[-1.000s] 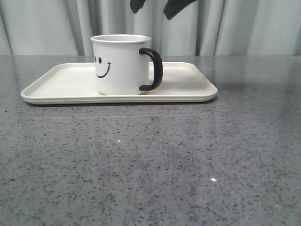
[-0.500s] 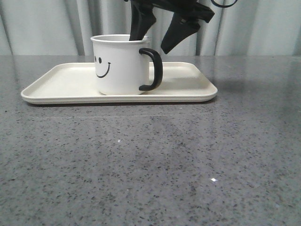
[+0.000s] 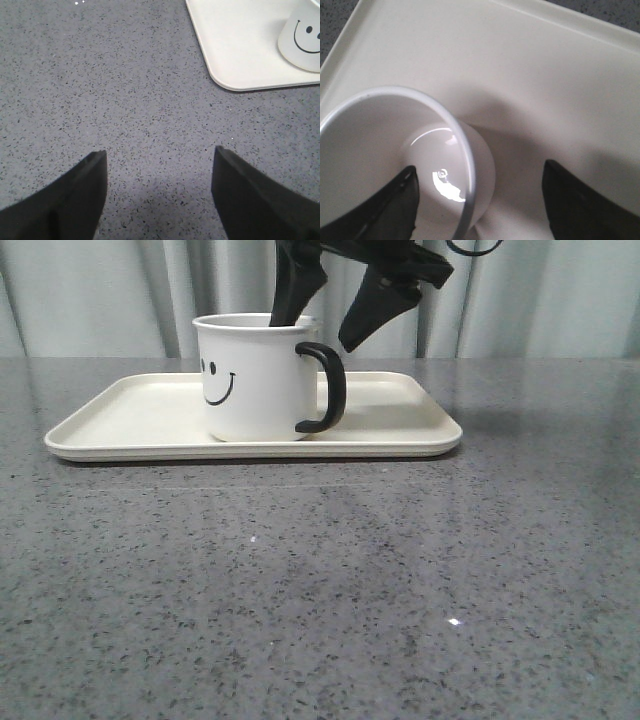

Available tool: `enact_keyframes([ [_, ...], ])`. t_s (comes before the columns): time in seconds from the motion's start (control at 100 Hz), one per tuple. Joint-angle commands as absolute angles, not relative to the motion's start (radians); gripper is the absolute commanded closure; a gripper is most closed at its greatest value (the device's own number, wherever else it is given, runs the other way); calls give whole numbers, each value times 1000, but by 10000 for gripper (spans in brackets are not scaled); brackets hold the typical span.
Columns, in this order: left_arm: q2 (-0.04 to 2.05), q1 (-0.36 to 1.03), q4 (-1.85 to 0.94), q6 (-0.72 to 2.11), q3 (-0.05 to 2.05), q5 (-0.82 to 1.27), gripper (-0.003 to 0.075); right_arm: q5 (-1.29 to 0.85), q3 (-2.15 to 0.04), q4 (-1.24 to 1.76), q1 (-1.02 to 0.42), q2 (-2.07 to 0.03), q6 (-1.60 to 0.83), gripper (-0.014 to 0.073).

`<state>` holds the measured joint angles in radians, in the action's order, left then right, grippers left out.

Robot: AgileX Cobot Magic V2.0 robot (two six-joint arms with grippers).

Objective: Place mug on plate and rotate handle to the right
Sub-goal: 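Lower the right gripper into the mug and grip its rim, then lift the mug slightly with the right gripper and turn it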

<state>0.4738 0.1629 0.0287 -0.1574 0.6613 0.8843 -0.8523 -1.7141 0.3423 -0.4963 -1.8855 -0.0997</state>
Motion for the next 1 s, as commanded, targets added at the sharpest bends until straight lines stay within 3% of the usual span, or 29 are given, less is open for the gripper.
enact_keyframes([
  [0.0, 479, 164, 26, -165, 686, 812, 283, -801, -1746, 367, -497, -1831, -104, 120],
  [0.43, 479, 164, 26, -165, 686, 812, 283, -804, -1746, 393, -497, -1847, -104, 214],
  [0.53, 479, 164, 26, -165, 686, 812, 283, -804, -1746, 404, -497, -1850, -104, 335],
  [0.73, 479, 164, 26, -165, 686, 812, 283, -798, -1746, 404, -497, -1851, -104, 668],
  [0.99, 479, 164, 26, -165, 686, 812, 283, -827, -1785, 404, -497, -1851, -116, 650],
])
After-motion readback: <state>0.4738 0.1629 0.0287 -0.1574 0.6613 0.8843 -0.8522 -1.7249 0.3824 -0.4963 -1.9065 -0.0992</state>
